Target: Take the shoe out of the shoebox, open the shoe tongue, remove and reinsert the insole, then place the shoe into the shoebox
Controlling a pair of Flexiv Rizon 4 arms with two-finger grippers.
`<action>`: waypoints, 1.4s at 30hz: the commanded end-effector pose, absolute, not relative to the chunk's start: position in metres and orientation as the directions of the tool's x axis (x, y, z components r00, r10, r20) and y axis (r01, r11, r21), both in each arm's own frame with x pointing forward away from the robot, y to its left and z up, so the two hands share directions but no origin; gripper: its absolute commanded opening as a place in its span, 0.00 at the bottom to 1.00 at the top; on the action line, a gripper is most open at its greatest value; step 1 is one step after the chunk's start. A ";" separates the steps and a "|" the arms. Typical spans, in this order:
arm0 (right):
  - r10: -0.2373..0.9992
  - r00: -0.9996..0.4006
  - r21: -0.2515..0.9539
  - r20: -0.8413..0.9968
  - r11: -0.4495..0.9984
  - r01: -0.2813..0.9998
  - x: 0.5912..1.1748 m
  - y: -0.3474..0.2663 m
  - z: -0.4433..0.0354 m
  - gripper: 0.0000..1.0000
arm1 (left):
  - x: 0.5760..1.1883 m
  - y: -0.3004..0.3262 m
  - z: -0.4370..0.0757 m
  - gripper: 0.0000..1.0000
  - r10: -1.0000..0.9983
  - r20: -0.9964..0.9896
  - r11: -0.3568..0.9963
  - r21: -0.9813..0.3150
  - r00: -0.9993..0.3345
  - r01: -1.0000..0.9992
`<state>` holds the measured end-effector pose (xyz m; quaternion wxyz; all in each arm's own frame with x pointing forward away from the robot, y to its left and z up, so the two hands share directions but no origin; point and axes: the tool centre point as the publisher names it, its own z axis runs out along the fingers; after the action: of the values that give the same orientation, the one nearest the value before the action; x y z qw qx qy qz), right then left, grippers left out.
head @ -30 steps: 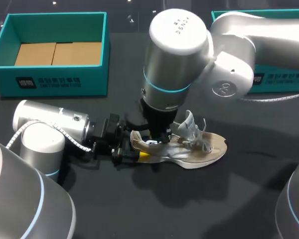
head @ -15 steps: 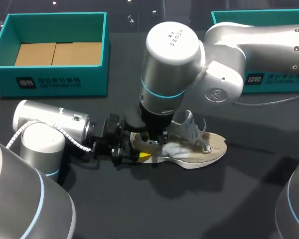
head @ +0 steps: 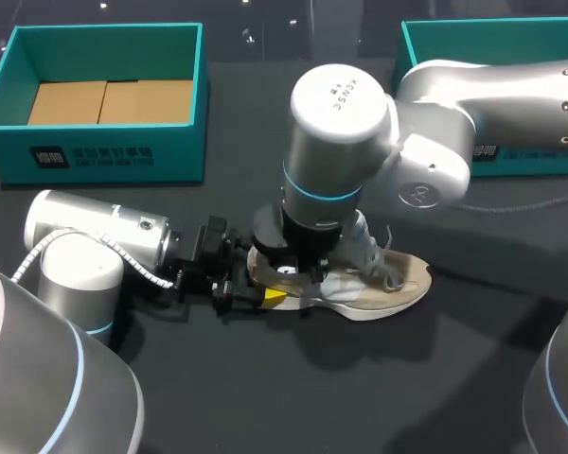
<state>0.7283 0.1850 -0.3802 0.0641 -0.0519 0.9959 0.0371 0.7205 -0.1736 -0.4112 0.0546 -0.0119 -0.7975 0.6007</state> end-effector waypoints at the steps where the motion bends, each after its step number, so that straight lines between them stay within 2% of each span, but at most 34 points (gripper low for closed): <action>1: -0.067 -0.989 0.087 -0.135 0.993 -0.079 0.727 0.172 -0.381 0.00 | 0.718 -0.176 -0.416 0.00 0.083 0.073 0.279 -0.959 -0.994 -0.047; 7: -0.028 -0.992 0.098 -0.120 0.994 -0.039 0.730 0.163 -0.385 0.12 | 0.718 -0.176 -0.416 0.00 0.083 0.073 0.279 -0.959 -0.994 -0.047; 13: -0.011 -0.994 0.104 -0.106 0.994 -0.022 0.732 0.161 -0.392 0.31 | 0.718 -0.176 -0.416 0.00 0.083 0.073 0.279 -0.959 -0.994 -0.047; 17: 0.002 -0.995 0.099 -0.098 0.995 -0.007 0.734 0.160 -0.396 0.33 | 0.718 -0.176 -0.416 0.00 0.083 0.073 0.279 -0.959 -0.994 -0.047; 19: 0.007 -0.996 0.098 -0.094 0.995 -0.002 0.735 0.160 -0.399 0.38 | 0.718 -0.176 -0.416 0.00 0.083 0.073 0.279 -0.959 -0.994 -0.047; 22: 0.005 -0.995 0.100 -0.095 0.995 -0.005 0.736 0.161 -0.403 0.41 | 0.718 -0.176 -0.416 0.00 0.083 0.073 0.279 -0.959 -0.994 -0.047; 32: -0.017 -1.000 0.103 -0.025 0.994 -0.020 0.737 0.170 -0.422 0.42 | 0.718 -0.176 -0.416 0.00 0.083 0.073 0.279 -0.959 -0.994 -0.047; 38: -0.020 -0.999 0.117 0.038 0.993 -0.016 0.721 0.171 -0.435 0.37 | 0.718 -0.176 -0.416 0.00 0.083 0.073 0.279 -0.959 -0.994 -0.047; 40: -0.012 -0.998 0.123 0.056 0.992 -0.005 0.714 0.169 -0.439 0.33 | 0.718 -0.176 -0.416 0.00 0.083 0.073 0.279 -0.959 -0.994 -0.047; 42: -0.003 -0.998 0.129 0.068 0.992 0.006 0.707 0.168 -0.440 0.21 | 0.718 -0.176 -0.416 0.00 0.083 0.073 0.279 -0.959 -0.994 -0.047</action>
<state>0.7198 0.1652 -0.4041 -0.0342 0.0007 0.9975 0.0611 0.7201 -0.1735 -0.4119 0.0547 -0.0122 -0.7976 0.6006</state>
